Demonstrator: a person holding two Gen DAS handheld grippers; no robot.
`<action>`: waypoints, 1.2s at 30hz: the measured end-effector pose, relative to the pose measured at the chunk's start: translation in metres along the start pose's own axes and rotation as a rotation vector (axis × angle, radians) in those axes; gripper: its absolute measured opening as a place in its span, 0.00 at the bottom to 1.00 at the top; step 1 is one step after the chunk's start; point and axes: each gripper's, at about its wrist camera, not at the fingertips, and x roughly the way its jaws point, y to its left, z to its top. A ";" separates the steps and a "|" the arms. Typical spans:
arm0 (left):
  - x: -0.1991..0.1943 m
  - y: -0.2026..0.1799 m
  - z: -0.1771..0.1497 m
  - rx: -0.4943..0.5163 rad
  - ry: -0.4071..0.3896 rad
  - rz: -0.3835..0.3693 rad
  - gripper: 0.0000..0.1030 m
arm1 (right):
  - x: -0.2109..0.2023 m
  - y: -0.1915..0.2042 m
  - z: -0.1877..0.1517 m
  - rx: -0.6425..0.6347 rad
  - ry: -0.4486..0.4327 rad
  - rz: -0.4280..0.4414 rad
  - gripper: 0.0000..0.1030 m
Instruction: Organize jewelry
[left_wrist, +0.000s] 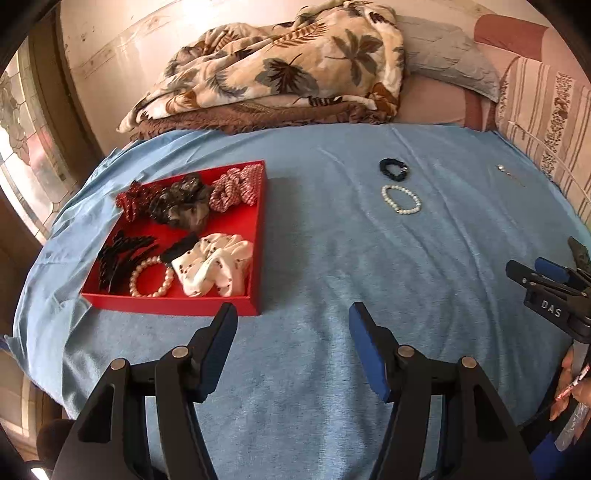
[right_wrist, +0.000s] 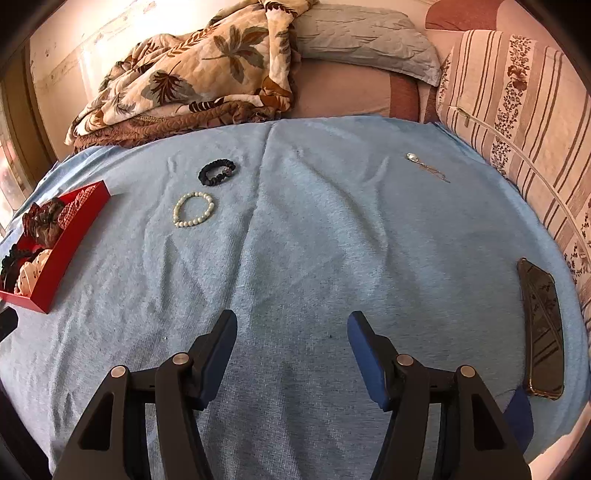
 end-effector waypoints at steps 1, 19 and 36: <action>0.002 0.002 -0.001 -0.007 0.007 0.006 0.60 | 0.000 0.000 0.000 -0.002 -0.001 0.003 0.65; 0.022 0.001 -0.004 -0.016 0.071 0.010 0.60 | 0.004 0.002 -0.001 -0.006 0.003 0.009 0.65; 0.043 0.004 0.012 -0.041 0.105 -0.044 0.60 | 0.022 0.008 0.017 -0.020 0.026 0.075 0.65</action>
